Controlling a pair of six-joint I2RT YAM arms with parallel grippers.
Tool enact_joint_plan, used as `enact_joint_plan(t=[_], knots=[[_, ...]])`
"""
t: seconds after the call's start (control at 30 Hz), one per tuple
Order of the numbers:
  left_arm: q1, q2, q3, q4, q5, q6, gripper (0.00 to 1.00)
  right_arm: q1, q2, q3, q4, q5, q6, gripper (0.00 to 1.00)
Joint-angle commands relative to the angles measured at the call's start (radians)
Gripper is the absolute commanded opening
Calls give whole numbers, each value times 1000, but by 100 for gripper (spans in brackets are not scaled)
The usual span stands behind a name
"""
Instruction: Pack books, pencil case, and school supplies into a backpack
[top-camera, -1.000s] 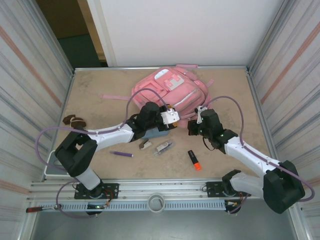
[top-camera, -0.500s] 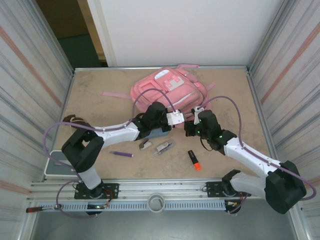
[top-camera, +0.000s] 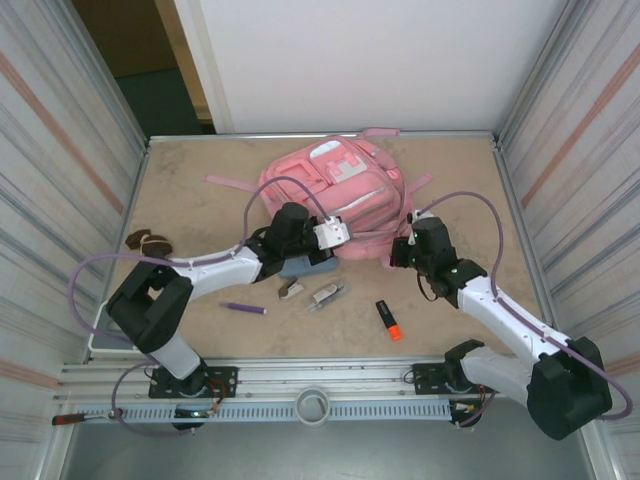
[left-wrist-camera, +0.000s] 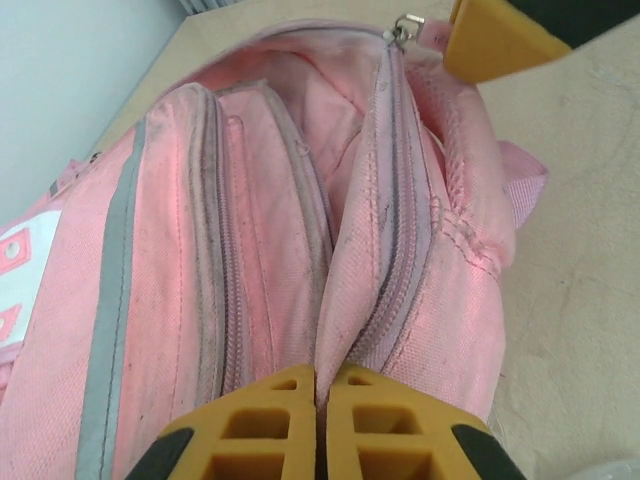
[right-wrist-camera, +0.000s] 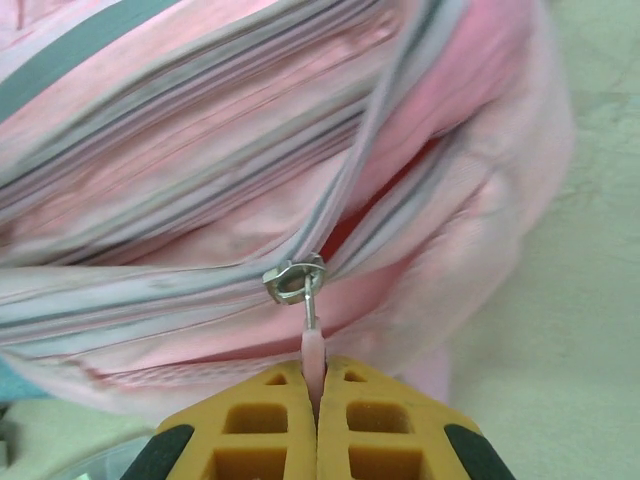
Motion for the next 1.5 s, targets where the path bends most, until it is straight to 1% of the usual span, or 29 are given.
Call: enact_joint_plan(t=[0.0, 0.1, 0.17, 0.2, 0.23, 0.27, 0.3, 0.33, 0.37, 0.43, 0.47, 0.57, 0.63, 0.8, 1.1, 1.17, 1.2, 1.27, 1.33, 1.4, 1.47], knots=[[68, -78, -32, 70, -16, -59, 0, -49, -37, 32, -65, 70, 15, 0], [98, -87, -52, 78, -18, -72, 0, -41, -37, 24, -5, -12, 15, 0], [102, -84, -53, 70, -30, -65, 0, -21, -28, 23, 34, -55, 15, 0], [103, -84, -52, 66, -25, -58, 5, -10, -25, 25, 50, -69, 14, 0], [101, -86, -46, 44, -12, -55, 23, 6, -21, 25, 67, -82, 14, 0], [97, -89, -35, 19, 5, -55, 34, 20, -17, 27, 81, -91, 13, 0], [91, -94, -26, -1, 15, -56, 41, 31, -16, 33, 89, -98, 14, 0], [76, -97, -16, -18, 22, -53, 50, 45, -14, 38, 97, -104, 14, 0], [59, -101, -9, -30, 24, -46, 56, 57, -12, 44, 104, -108, 15, 0], [23, -101, 9, -50, 20, -29, 63, 75, -7, 53, 117, -118, 20, 0], [3, -97, 21, -60, 18, -22, 65, 83, -5, 58, 123, -124, 23, 0], [-47, -65, 61, -84, 5, 2, 68, 102, -1, 71, 131, -132, 29, 0], [-66, -31, 90, -88, -18, 18, 68, 118, -3, 79, 135, -133, 30, 0], [-77, 40, 153, -113, -19, 29, 65, 146, -15, 84, 139, -125, 36, 0], [-67, 96, 169, -115, -23, 27, 53, 152, -20, 68, 161, -127, 49, 0], [-61, 102, 171, -118, -13, 20, 48, 152, -17, 73, 158, -125, 46, 0], [-58, 102, 172, -120, -9, 18, 45, 152, -17, 77, 156, -121, 43, 0], [-55, 101, 172, -123, -6, 17, 35, 150, -13, 80, 142, -105, 30, 0], [-46, 88, 166, -121, -4, 12, 23, 143, -8, 88, 110, -76, 7, 0], [-31, 69, 150, -110, 11, 1, 14, 130, -2, 90, 70, -39, -15, 0], [-11, 43, 127, -92, 36, -11, 7, 107, 2, 86, 33, -8, -31, 0]])
